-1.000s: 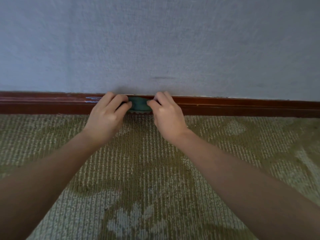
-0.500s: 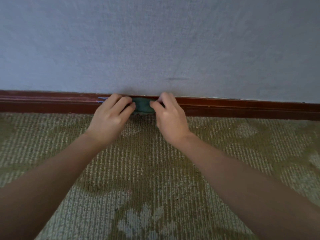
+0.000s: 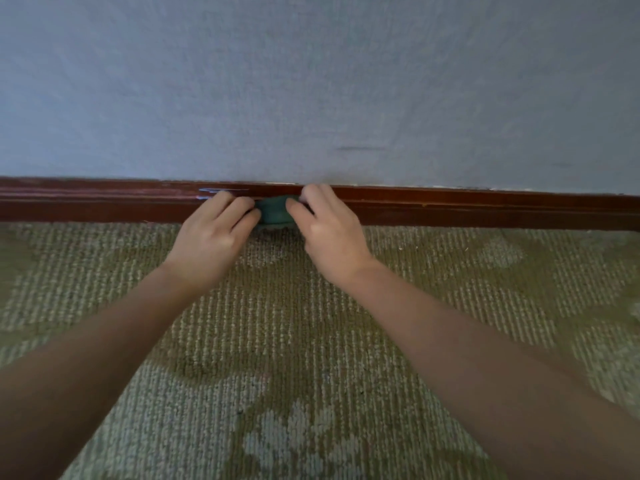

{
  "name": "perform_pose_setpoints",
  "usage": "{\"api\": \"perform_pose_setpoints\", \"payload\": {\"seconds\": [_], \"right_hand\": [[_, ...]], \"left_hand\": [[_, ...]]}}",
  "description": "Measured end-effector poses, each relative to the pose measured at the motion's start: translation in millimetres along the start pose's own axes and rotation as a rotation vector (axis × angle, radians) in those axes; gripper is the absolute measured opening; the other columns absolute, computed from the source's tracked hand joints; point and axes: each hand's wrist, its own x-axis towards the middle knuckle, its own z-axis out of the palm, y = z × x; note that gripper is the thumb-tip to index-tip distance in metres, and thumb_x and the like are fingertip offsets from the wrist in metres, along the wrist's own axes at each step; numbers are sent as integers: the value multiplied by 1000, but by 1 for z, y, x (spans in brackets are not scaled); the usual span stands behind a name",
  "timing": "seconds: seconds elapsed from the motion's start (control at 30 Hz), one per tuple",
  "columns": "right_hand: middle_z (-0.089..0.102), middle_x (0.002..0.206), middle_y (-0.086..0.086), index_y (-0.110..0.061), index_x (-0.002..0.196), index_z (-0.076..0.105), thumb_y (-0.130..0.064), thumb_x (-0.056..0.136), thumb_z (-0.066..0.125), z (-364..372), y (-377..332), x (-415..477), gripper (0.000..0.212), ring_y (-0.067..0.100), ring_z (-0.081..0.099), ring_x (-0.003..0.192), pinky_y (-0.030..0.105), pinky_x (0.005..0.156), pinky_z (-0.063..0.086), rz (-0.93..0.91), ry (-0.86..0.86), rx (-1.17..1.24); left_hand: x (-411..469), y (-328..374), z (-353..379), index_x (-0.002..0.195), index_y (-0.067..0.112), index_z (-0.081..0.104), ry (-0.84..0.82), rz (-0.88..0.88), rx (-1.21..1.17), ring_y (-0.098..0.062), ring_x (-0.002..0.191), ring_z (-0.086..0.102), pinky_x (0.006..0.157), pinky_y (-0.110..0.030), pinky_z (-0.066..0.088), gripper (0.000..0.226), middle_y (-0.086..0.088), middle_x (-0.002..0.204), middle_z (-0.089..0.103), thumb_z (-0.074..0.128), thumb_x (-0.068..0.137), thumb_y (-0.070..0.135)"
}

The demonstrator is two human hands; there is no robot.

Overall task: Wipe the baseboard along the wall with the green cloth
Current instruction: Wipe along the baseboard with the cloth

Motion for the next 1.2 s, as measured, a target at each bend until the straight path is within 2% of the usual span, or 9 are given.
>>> {"api": "perform_pose_setpoints", "payload": {"seconds": [0.13, 0.3, 0.5, 0.6, 0.73, 1.07, 1.13, 1.17, 1.2], "right_hand": [[59, 79, 22, 11, 88, 66, 20, 58, 71, 1, -1, -3, 32, 33, 57, 71, 33, 46, 48, 71, -3, 81], [59, 84, 25, 11, 97, 64, 24, 57, 68, -15, 28, -22, 42, 36, 58, 74, 37, 44, 50, 129, 0, 45], [58, 78, 23, 12, 90, 65, 21, 59, 69, -6, 13, -10, 33, 34, 58, 70, 33, 45, 47, 91, -28, 54], [58, 80, 24, 11, 93, 64, 19, 61, 70, -6, 13, -8, 34, 34, 57, 70, 33, 43, 46, 62, -68, 63], [57, 86, 24, 10, 98, 62, 20, 57, 72, -19, 36, -19, 43, 36, 57, 73, 37, 45, 49, 88, -128, 3], [57, 82, 27, 13, 94, 62, 22, 57, 68, -10, 15, -7, 39, 37, 56, 71, 33, 44, 44, 72, -142, 34], [56, 87, 27, 12, 98, 61, 15, 69, 63, -12, 18, -6, 30, 37, 55, 76, 34, 48, 41, 55, -178, 24], [55, 93, 25, 9, 102, 60, 3, 80, 53, -13, 22, -8, 24, 36, 54, 80, 33, 53, 38, 79, -178, 27], [54, 99, 22, 6, 105, 59, -11, 86, 40, -13, 30, -12, 32, 33, 52, 86, 30, 61, 34, 122, -176, 15]], "left_hand": [[1, 12, -5, 88, -13, 67, 44, -158, -69, -38, 74, 60, 66, -44, 51, 15, -25, 88, 65, 56, 78, -17], [31, 27, -3, 89, -14, 67, 86, -20, -74, -36, 71, 60, 64, -40, 50, 18, -25, 85, 64, 50, 82, -13], [18, 5, -9, 91, -15, 66, 2, 65, -8, -38, 72, 61, 65, -43, 51, 16, -28, 88, 64, 52, 82, -15], [16, 3, -8, 90, -15, 66, 20, 41, -4, -38, 73, 61, 65, -43, 52, 26, -28, 88, 64, 40, 91, -11], [33, 24, 0, 89, -14, 66, 36, 40, -32, -36, 73, 62, 65, -40, 53, 14, -27, 88, 65, 53, 83, -13], [20, 2, -13, 90, -14, 66, -34, 83, -13, -35, 72, 62, 62, -40, 54, 22, -26, 86, 64, 44, 86, -11], [21, 5, -12, 89, -14, 66, -11, 60, -16, -35, 70, 62, 61, -39, 54, 23, -26, 84, 64, 43, 86, -11], [24, 9, -10, 88, -14, 66, 5, 45, -19, -35, 70, 62, 62, -39, 53, 21, -26, 84, 64, 45, 86, -11], [29, 15, -7, 87, -14, 66, 18, 38, -24, -35, 70, 62, 63, -39, 52, 18, -25, 83, 64, 48, 84, -11]]}}
